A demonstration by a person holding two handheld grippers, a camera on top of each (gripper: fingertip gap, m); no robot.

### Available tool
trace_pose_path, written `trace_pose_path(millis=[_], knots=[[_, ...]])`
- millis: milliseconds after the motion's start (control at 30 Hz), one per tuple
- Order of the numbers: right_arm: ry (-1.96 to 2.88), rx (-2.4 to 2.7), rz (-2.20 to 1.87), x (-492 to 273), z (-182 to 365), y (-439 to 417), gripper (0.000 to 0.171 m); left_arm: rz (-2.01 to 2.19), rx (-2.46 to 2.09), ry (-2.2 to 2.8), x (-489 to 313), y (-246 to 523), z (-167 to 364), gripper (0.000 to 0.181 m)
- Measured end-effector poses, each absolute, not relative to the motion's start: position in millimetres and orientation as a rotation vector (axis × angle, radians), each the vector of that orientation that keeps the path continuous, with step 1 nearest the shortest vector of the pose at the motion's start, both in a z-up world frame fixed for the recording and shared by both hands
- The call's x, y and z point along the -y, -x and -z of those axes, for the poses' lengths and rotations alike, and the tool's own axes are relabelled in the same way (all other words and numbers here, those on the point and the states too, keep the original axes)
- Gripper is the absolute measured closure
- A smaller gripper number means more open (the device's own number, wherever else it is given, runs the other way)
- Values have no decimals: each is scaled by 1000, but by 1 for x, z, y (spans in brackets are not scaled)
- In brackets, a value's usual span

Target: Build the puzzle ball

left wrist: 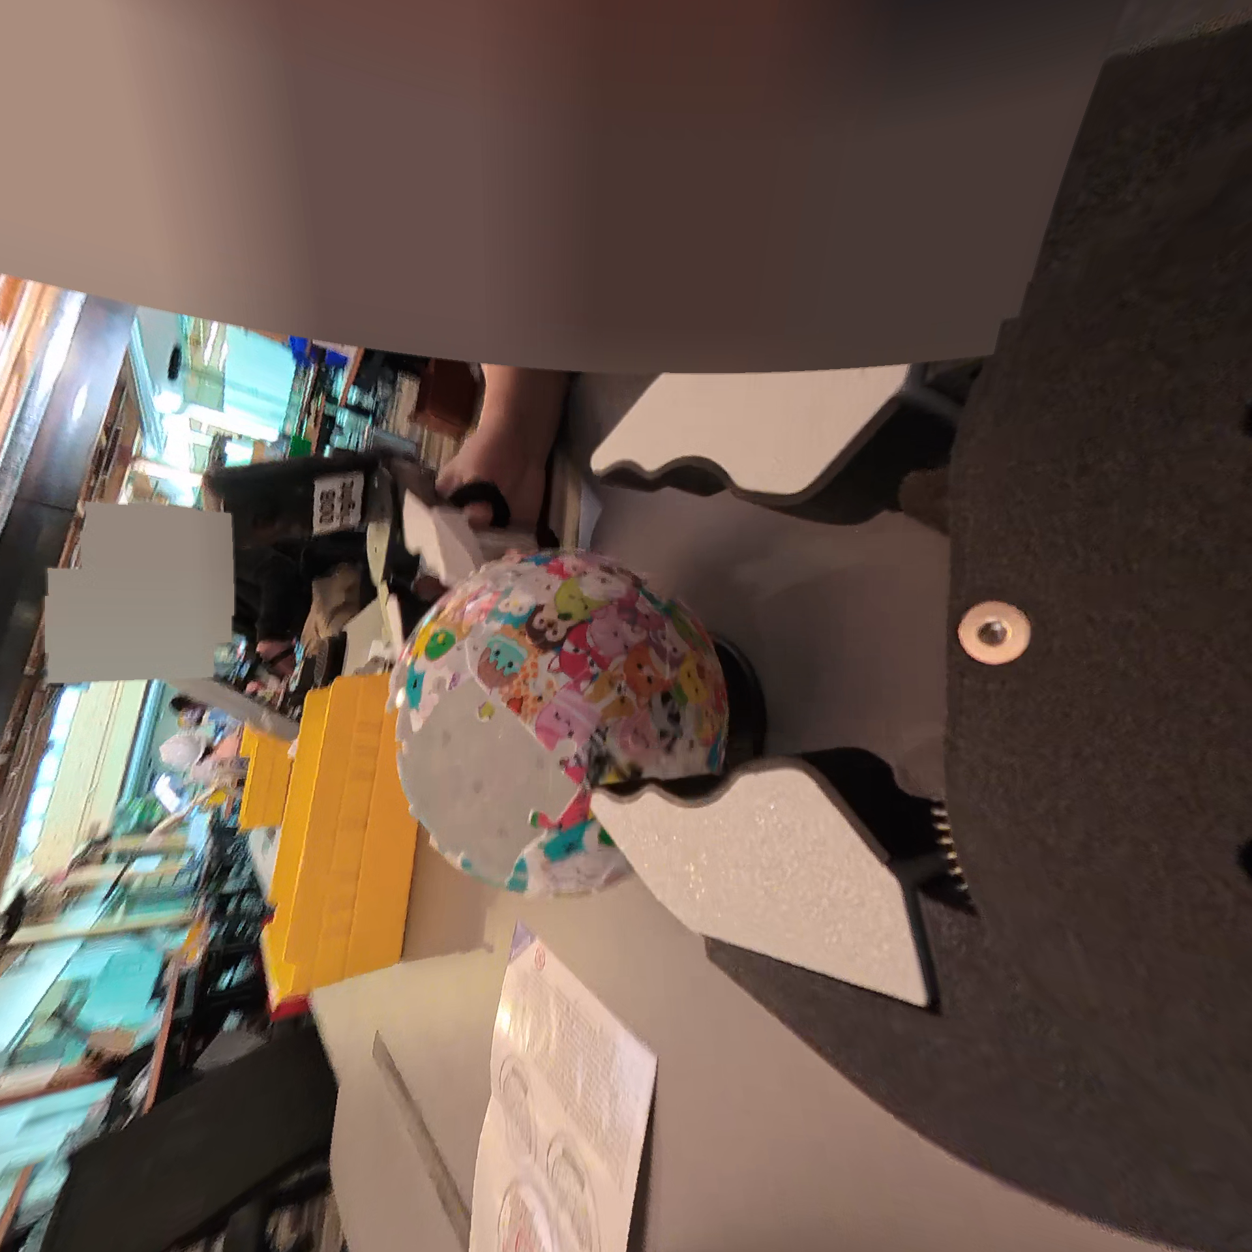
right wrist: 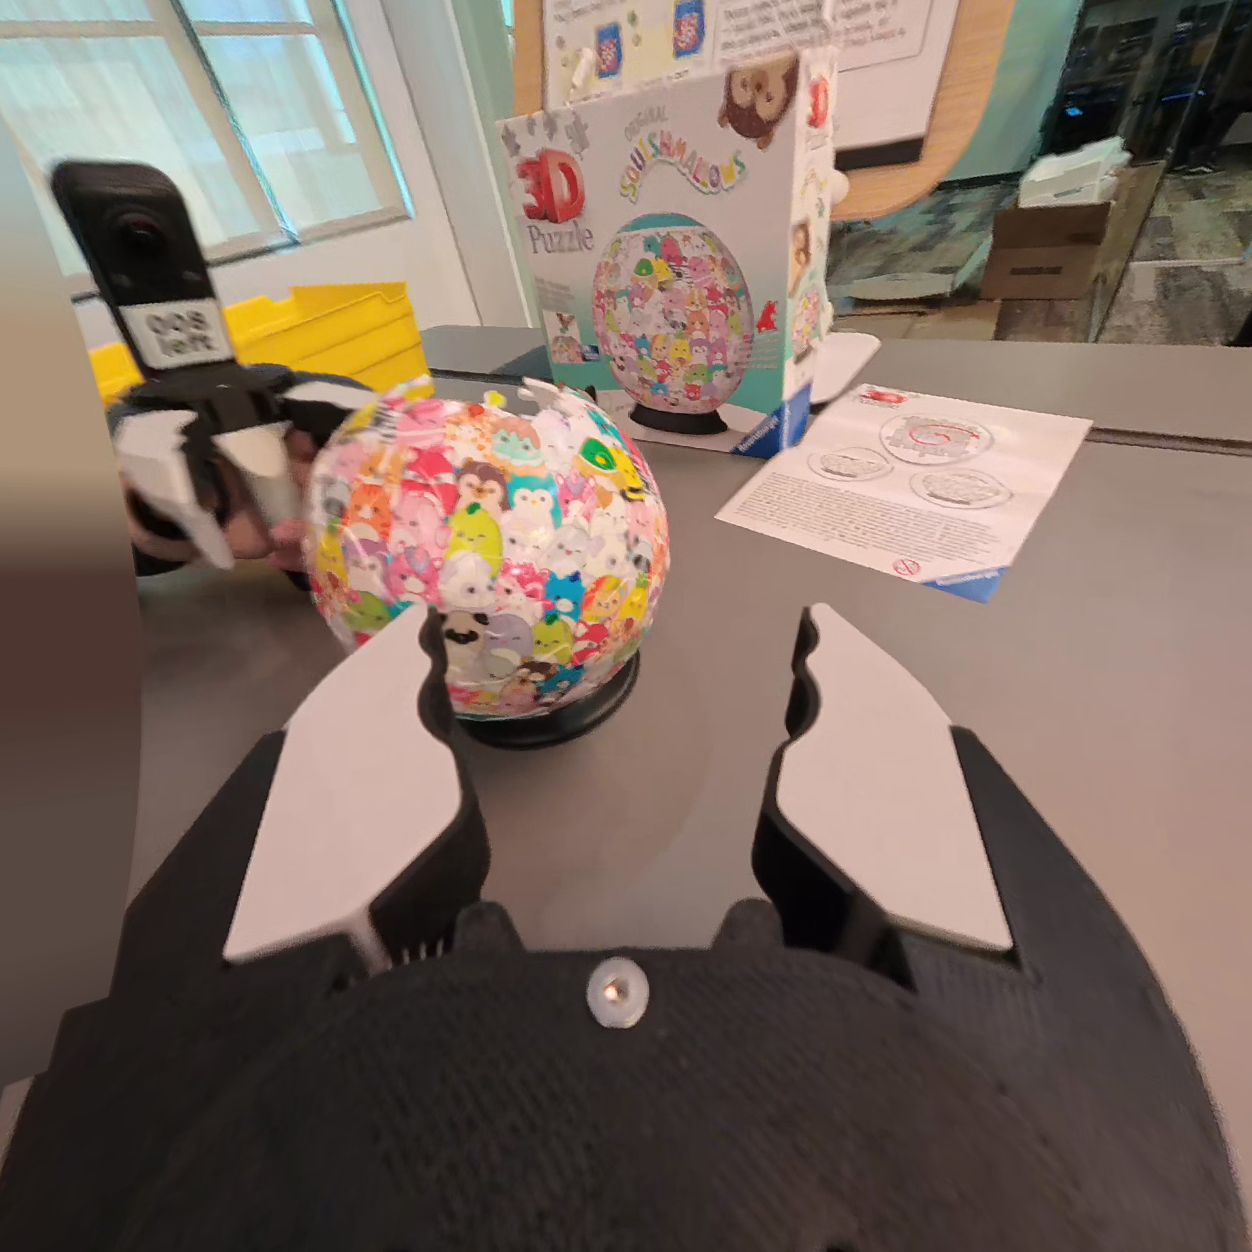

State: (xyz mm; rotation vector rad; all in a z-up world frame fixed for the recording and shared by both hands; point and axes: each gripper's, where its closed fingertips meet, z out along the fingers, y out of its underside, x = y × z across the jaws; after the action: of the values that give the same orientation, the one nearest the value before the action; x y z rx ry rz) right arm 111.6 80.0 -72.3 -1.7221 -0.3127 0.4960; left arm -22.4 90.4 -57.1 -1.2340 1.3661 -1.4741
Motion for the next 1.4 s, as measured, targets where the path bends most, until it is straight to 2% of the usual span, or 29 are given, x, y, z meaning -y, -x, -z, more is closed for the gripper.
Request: trace_pose_path(millis=[200, 400, 800, 1100, 1400], knots=[[1617, 466, -560, -64, 57, -86, 72, 1439, -1361, 1230, -100, 16, 58, 92], [1697, 490, -492, -71, 72, -85, 72, 1468, -1430, 1224, -89, 11, 61, 90], [1729, 433, -476, -77, 75, -96, 74, 1490, -1421, 1213, -82, 18, 59, 97], [1756, 387, -426, -81, 77, -109, 74, 1423, -1324, 1276, -107, 8, 59, 85], [1772, 324, -430, -86, 78, -117, 75, 1424, -1389, 1290, -101, 3, 65, 87]])
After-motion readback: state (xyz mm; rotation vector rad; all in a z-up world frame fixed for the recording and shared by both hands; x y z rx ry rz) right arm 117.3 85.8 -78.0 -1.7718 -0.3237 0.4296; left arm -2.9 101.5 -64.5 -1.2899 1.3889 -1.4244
